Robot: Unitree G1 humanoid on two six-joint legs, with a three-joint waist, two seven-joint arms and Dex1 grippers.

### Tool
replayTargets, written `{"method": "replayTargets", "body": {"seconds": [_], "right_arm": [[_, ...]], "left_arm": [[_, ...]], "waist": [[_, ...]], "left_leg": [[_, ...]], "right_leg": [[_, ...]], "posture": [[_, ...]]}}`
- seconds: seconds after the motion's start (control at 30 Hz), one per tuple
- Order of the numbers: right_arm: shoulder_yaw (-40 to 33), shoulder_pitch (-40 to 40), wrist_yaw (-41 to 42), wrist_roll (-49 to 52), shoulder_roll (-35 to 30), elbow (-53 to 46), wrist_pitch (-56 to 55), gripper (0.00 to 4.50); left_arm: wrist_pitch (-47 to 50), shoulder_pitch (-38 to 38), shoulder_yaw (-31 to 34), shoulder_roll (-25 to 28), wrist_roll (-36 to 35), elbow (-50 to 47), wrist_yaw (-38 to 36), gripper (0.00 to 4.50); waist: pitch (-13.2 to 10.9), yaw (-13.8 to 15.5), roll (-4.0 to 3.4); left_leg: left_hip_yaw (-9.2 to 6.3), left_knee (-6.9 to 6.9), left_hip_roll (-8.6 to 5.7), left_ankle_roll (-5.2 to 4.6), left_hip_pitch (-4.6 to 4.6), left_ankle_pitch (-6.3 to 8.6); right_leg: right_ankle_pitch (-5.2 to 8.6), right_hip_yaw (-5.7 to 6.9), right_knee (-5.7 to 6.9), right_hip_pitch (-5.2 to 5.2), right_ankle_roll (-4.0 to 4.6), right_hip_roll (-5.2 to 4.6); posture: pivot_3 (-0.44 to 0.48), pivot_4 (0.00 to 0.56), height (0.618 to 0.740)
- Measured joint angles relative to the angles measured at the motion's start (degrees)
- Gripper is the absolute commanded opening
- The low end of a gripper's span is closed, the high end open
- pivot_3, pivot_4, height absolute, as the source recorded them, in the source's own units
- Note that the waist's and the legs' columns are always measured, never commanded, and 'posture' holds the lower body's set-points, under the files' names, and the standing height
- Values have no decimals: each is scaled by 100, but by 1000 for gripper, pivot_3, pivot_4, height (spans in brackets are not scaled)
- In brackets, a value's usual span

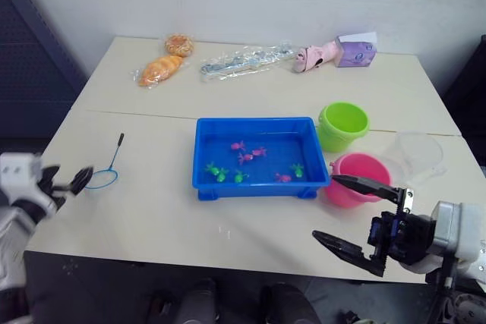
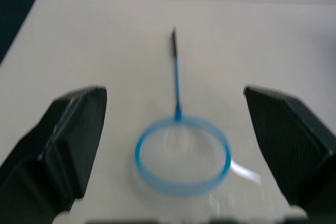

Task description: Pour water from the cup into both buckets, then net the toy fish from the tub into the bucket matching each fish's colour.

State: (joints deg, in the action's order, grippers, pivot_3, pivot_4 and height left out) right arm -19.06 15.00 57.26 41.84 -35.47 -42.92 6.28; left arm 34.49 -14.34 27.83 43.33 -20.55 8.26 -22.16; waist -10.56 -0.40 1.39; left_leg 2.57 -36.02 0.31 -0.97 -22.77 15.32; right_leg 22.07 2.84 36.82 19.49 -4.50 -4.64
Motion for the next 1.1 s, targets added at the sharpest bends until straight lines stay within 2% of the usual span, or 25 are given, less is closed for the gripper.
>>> {"method": "replayTargets", "body": {"seconds": [0.1,0.27,0.53,0.63,0.9,1.1], "right_arm": [[64,-144,-151,-2,-20,-33,17,4470],[181,-73,-208,-99,-70,-65,32,4470],[154,56,-399,-296,-102,-122,21,4470],[98,137,-479,-310,-154,-216,23,4500],[86,254,-598,-337,-192,-283,23,4500],[42,509,-633,-326,-209,-360,34,4500]], "left_arm": [[641,-740,-550,37,274,349,312,4500],[1008,-1661,-1537,15,925,1803,453,4500],[206,-2778,-1685,-404,1214,3909,507,4500],[-112,-3063,-1822,-426,1355,4453,416,3633],[-593,-3240,-2002,-435,1499,5094,311,142],[-990,-3247,-1848,-252,1469,5364,45,37]], "waist": [[-1,-26,-2],[-1,-2,4],[2,65,12],[3,84,12],[5,0,11],[-1,-17,20]], "left_leg": [[5,2,0,20,3,-9],[8,-10,2,35,-1,-17],[8,-19,-3,36,-5,-17],[8,-23,-4,39,2,-20],[29,-6,12,42,56,-26],[44,-7,25,61,50,-37]], "right_leg": [[0,1,15,6,-1,6],[1,2,20,9,-2,12],[0,5,27,10,-3,9],[0,7,31,4,-3,9],[2,-7,63,-13,-5,14],[2,-5,70,6,-4,18]], "posture": [[0,150,740],[0,150,740],[0,150,740],[0,150,740],[0,150,740],[0,150,740]]}}
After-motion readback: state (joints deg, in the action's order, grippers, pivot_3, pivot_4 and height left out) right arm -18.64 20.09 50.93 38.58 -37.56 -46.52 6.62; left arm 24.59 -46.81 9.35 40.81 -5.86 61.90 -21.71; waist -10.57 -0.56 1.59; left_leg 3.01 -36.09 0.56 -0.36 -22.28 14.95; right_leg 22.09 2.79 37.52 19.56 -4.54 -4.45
